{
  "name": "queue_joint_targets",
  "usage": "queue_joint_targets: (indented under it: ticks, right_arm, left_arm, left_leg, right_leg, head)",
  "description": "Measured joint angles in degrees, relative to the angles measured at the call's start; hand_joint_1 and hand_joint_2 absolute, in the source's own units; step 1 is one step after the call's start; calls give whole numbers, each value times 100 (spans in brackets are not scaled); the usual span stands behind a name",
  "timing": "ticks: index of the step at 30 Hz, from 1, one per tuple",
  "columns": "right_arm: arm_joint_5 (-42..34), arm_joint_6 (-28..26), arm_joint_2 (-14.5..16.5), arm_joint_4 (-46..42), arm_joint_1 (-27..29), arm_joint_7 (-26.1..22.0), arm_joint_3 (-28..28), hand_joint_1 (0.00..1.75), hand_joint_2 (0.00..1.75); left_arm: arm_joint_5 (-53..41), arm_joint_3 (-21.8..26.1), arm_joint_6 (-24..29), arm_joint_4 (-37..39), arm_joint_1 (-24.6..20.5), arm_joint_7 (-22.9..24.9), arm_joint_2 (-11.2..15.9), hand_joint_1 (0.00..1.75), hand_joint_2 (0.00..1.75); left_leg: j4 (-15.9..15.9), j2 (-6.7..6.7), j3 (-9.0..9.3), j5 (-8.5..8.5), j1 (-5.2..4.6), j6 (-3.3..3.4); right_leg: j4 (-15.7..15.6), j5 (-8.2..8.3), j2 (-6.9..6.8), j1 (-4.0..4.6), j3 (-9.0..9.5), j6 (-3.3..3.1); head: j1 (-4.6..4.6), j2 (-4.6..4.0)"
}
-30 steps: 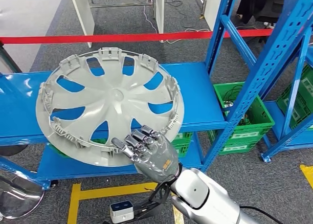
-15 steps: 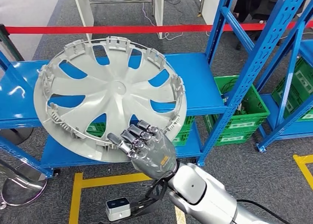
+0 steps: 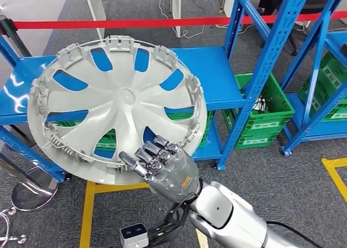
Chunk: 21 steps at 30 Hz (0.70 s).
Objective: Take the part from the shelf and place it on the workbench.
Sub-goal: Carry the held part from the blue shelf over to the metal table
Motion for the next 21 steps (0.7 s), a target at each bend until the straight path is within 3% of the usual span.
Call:
queue_joint_targets:
  ticks: [1, 2, 4, 5, 6, 7, 9, 11, 12, 14, 15, 16, 17, 19, 20, 21]
  right_arm:
    - [1, -1, -9, -25, -1, -13, 3, 175, 175]
    - [1, -1, -19, -49, -2, -30, 5, 175, 175]
    - [-1, -2, -46, -87, 1, -73, 6, 175, 175]
    - [-1, -2, -68, -103, 6, -96, 1, 175, 175]
    - [-2, -2, -92, -117, 18, -114, -9, 175, 175]
    - [-2, -2, -117, -133, 33, -127, -22, 175, 175]
    - [-2, -2, -157, -172, 61, -134, -48, 175, 175]
    - [-3, -3, -187, -216, 74, -134, -67, 175, 175]
    - [-3, -4, -199, -232, 79, -134, -78, 175, 175]
    - [-4, -4, -225, -246, 92, -135, -99, 175, 175]
    - [-3, -4, -244, -248, 103, -143, -112, 175, 175]
    - [-2, -4, -266, -252, 119, -157, -128, 175, 175]
    - [-2, -4, -289, -258, 143, -179, -154, 175, 175]
    - [-4, -4, -332, -274, 232, -246, -240, 175, 175]
    - [-5, -4, -354, -288, 305, -296, -299, 175, 175]
    - [-5, -4, -376, -311, 395, -357, -365, 175, 175]
  left_arm:
    - [-5, 0, 9, 16, 6, 29, 14, 0, 175]
    - [-10, 0, 24, 28, 8, 50, 27, 0, 175]
    - [-22, 0, 61, 38, 4, 73, 39, 0, 175]
    - [-24, 0, 82, 40, -1, 83, 44, 0, 175]
    - [-24, 2, 98, 40, -6, 99, 48, 0, 175]
    - [-21, 5, 109, 40, -8, 113, 48, 0, 175]
    - [-17, 21, 112, 40, -15, 134, 48, 0, 175]
    - [-17, 37, 112, 40, -34, 137, 43, 0, 175]
    - [-17, 40, 112, 40, -43, 137, 39, 0, 175]
    - [-16, 42, 111, 41, -41, 141, 34, 0, 175]
    - [-12, 42, 110, 42, -34, 155, 34, 0, 175]
    - [-4, 44, 106, 43, -29, 177, 35, 0, 175]
    - [5, 47, 99, 44, -27, 211, 34, 0, 175]
    - [26, 53, 87, 46, -21, 309, 25, 0, 175]
    - [27, 54, 84, 48, -8, 363, 17, 0, 175]
    - [17, 55, 85, 50, 11, 414, 10, 0, 175]
  left_leg:
    - [110, -3, -36, -170, 8, -38]
    - [375, -3, -102, -467, 28, -80]
    - [1141, -2, -245, -1018, 71, -149]
    - [1495, -2, -276, -1149, 93, -178]
    - [1656, -2, -232, -1111, 111, -198]
    - [1632, -2, -103, -980, 128, -213]
    - [1008, -3, 410, -753, 157, -232]
    - [240, -16, 901, -826, 150, -188]
    - [26, -22, 1004, -896, 134, -142]
    - [-71, -20, 970, -860, 115, -21]
    - [-78, -10, 921, -802, 114, 34]
    - [-88, 1, 862, -737, 116, 91]
    - [-97, 10, 790, -669, 118, 138]
    - [-93, 14, 621, -536, 96, 193]
    - [-90, 14, 534, -470, 83, 202]
    - [-87, 14, 449, -406, 70, 205]
  right_leg:
    - [-13, 67, -13, -16, -41, -36]
    - [-15, 142, -26, -31, -96, -66]
    - [5, 283, -29, -35, -243, -82]
    - [27, 358, -31, -38, -348, -76]
    - [57, 417, -34, -43, -455, -64]
    - [95, 469, -36, -50, -563, -47]
    - [188, 548, -35, -62, -754, 6]
    - [268, 626, -31, -59, -892, 79]
    - [282, 676, -31, -57, -937, 119]
    - [270, 774, -30, -69, -1000, 201]
    - [290, 734, -23, -82, -1041, 236]
    - [393, 588, -13, -91, -1102, 267]
    - [623, 337, -2, -97, -1187, 289]
    - [1363, -226, 10, -96, -1376, 317]
    - [1707, -376, 12, -95, -1427, 321]
    - [1902, -387, 13, -93, -1411, 318]
  head:
    - [-13, -1]
    - [-27, -1]
    - [-53, -1]
    - [-55, -1]
    - [-54, -1]
    - [-55, -1]
    - [-56, -1]
    - [-52, -1]
    - [-51, -1]
    - [-50, -1]
    - [-50, -1]
    - [-41, -1]
    - [-30, -1]
    - [-7, -1]
    - [-3, -1]
    - [-3, -1]
